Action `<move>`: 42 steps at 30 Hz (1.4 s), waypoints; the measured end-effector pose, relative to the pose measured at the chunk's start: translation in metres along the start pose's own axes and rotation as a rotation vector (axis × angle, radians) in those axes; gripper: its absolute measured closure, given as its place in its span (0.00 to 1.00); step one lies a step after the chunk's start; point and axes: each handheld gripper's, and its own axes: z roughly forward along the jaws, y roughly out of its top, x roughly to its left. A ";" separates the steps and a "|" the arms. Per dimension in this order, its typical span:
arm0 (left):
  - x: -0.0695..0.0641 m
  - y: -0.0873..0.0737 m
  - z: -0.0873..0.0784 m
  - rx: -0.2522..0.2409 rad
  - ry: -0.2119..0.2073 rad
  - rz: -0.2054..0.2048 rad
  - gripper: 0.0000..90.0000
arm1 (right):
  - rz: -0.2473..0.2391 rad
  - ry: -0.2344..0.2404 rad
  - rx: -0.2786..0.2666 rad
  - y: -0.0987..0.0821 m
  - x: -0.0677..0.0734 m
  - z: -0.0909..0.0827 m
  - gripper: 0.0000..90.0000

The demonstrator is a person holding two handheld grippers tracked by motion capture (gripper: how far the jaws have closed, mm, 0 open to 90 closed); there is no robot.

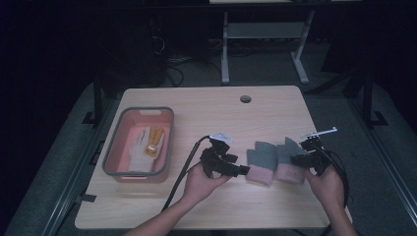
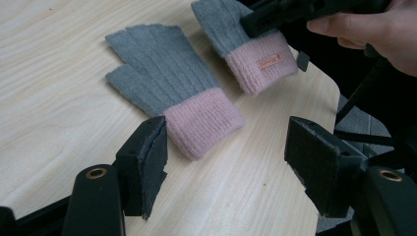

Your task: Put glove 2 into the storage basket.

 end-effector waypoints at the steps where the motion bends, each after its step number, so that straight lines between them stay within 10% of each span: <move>1: 0.001 0.000 -0.001 0.001 0.000 0.003 0.36 | 0.006 0.002 -0.001 0.002 0.002 -0.001 0.88; 25: 0.008 -0.004 -0.005 -0.005 0.022 -0.015 0.36 | -0.004 0.077 0.019 0.030 0.056 0.024 0.85; 42: 0.009 -0.004 -0.002 -0.001 0.017 -0.027 0.36 | 0.035 0.062 0.019 0.030 0.060 0.038 0.78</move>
